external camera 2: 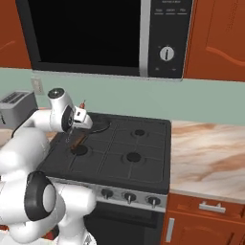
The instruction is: Place the cold items (peach and lime) from the fridge in one tupperware on the dining counter. Place the warm items (kebab skewer and hot dog) in the stove area in another tupperware.
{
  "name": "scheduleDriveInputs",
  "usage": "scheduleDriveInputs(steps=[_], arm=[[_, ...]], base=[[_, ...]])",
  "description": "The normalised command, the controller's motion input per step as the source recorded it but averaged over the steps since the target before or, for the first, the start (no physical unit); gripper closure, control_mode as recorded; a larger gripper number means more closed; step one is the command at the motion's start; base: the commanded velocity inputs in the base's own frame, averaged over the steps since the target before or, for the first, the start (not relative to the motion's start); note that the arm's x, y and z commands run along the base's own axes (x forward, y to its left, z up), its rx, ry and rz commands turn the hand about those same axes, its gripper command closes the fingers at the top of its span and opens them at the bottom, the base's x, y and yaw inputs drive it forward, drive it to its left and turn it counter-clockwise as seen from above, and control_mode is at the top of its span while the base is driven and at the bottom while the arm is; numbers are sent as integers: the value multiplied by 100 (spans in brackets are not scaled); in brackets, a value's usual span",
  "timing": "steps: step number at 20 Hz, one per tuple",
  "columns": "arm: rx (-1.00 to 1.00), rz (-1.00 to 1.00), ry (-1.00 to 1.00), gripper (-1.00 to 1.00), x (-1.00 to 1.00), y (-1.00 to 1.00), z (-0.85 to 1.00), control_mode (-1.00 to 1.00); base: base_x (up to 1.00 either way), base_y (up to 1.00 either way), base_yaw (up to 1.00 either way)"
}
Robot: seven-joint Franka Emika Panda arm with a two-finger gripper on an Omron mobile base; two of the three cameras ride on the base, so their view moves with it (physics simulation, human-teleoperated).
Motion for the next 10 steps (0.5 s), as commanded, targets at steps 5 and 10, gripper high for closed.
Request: scheduleDriveInputs(steps=[5,10], arm=[[0,0,0,100,0,0,0,100],[0,0,0,100,0,0,0,100]], base=[[-84,8,5],[-86,44,17]])
